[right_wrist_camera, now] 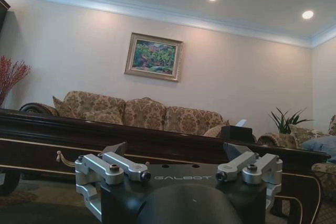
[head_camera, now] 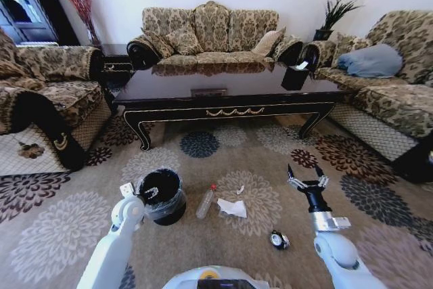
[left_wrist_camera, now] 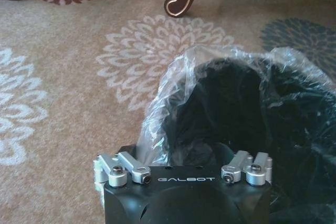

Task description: Move to the front of the table and pick up the trash from the floor, then place it into the trash bin.

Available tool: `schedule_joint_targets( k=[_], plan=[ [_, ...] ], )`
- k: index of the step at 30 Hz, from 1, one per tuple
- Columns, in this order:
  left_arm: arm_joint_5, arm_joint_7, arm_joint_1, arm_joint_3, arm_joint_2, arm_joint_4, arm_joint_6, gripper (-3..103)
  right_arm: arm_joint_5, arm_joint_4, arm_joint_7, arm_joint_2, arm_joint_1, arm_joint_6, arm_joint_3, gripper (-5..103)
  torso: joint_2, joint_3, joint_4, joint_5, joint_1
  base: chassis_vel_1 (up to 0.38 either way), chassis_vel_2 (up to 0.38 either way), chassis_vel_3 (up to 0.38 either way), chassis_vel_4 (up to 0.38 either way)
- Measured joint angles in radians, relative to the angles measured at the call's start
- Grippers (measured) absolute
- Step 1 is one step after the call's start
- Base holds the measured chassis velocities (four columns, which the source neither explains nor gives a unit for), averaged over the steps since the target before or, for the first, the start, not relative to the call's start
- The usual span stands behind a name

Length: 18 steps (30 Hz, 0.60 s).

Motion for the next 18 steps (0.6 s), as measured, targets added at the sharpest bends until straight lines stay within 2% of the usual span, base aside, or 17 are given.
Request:
schedule_joint_targets(
  k=[2,5,8,11,14,16,17,18],
  plan=[
    [0.006,-0.001,0.008,0.000,0.000,-0.002,0.000,74,0.000,-0.001,0.000,0.003,0.001,0.001,-0.001,100,0.000,0.000,0.0001,0.0000,0.000,0.000,0.000,0.000,0.000],
    [0.009,-0.001,0.012,0.000,0.002,-0.003,0.000,68,-0.001,-0.001,0.000,0.005,0.001,0.001,-0.003,100,0.000,0.000,0.0001,0.0000,0.000,0.000,0.000,0.000,0.000],
    [0.010,-0.003,0.015,-0.003,0.003,0.000,-0.001,52,-0.002,0.000,-0.001,0.005,0.001,0.001,-0.004,100,0.000,0.000,0.0001,0.0000,0.000,0.000,0.000,0.000,0.000],
    [0.010,-0.003,0.018,-0.005,0.004,0.000,-0.001,46,-0.002,0.000,-0.001,0.004,0.000,0.001,-0.003,100,0.000,0.000,0.0000,0.0000,0.000,0.000,0.000,0.000,0.000],
    [0.011,-0.003,0.027,-0.009,0.006,-0.003,-0.001,30,-0.002,0.000,0.000,0.002,-0.001,0.002,-0.002,100,0.000,0.000,0.0000,-0.0001,0.000,0.000,0.000,0.000,0.000],
    [0.012,-0.003,0.031,-0.009,0.007,-0.004,-0.001,30,-0.002,0.001,0.001,0.002,-0.001,0.002,-0.002,100,0.000,0.000,-0.0001,-0.0001,0.000,0.000,0.000,0.000,0.000],
    [0.015,-0.003,0.036,-0.011,0.009,-0.006,-0.002,19,-0.002,0.001,0.002,0.002,-0.001,0.002,-0.002,100,0.000,0.000,-0.0002,0.0000,0.000,0.000,0.000,0.000,0.000],
    [0.019,-0.004,0.042,-0.012,0.011,-0.007,-0.002,19,-0.002,0.001,0.003,0.002,-0.001,0.002,-0.003,100,0.000,0.000,0.0000,0.0001,0.000,0.000,0.000,0.000,0.000]
  ],
)
